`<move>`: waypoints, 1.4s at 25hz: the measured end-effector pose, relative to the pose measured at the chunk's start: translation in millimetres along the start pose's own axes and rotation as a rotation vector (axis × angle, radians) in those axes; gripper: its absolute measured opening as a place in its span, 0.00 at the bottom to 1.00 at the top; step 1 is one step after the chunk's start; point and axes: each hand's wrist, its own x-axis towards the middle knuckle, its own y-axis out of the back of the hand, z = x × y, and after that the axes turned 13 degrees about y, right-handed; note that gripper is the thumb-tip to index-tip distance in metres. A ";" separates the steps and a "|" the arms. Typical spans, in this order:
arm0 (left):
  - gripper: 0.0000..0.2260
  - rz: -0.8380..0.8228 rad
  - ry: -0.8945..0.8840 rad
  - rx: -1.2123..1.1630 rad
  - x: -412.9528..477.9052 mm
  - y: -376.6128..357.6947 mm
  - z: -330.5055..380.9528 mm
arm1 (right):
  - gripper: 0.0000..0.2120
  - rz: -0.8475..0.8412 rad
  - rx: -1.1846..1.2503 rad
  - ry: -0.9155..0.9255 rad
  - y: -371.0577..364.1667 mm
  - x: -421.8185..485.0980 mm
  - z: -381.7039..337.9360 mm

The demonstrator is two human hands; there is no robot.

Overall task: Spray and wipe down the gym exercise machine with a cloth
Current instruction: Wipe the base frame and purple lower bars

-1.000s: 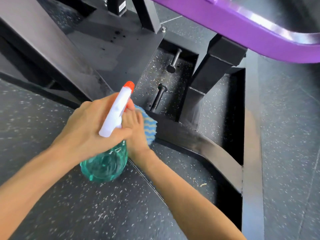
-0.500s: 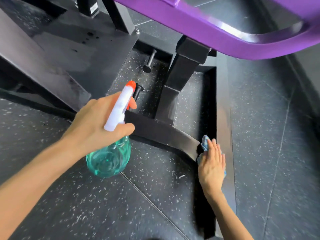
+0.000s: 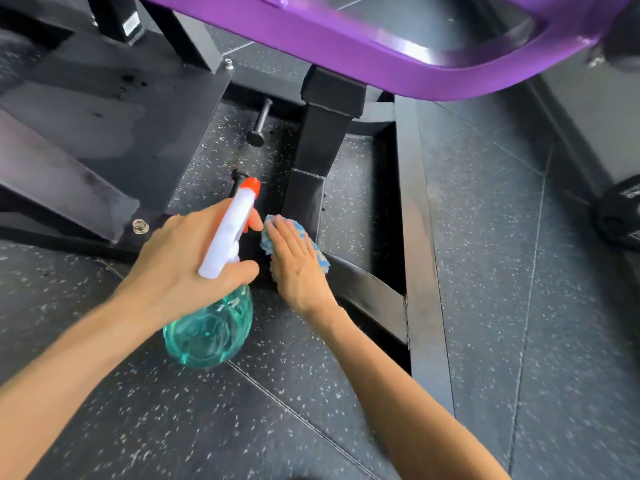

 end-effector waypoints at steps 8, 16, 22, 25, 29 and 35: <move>0.16 0.046 0.016 0.015 1.3 7.0 0.6 | 0.20 -0.004 0.147 -0.117 52.9 -7.9 39.3; 0.18 0.060 -0.092 0.002 23.4 35.1 39.4 | 0.18 0.672 -0.453 0.261 192.1 130.6 65.6; 0.15 0.011 -0.083 0.072 82.4 49.6 92.1 | 0.21 0.545 -0.419 -0.108 226.2 160.9 108.6; 0.08 0.042 -0.046 0.039 114.3 34.9 116.3 | 0.19 0.502 -0.391 -0.033 229.1 154.5 108.9; 0.06 0.158 -0.028 -0.044 127.2 23.1 119.1 | 0.19 0.453 -0.433 -0.039 230.0 151.1 106.2; 0.10 0.218 -0.046 -0.094 120.6 24.5 75.1 | 0.19 0.523 -0.419 -0.113 169.6 233.9 22.9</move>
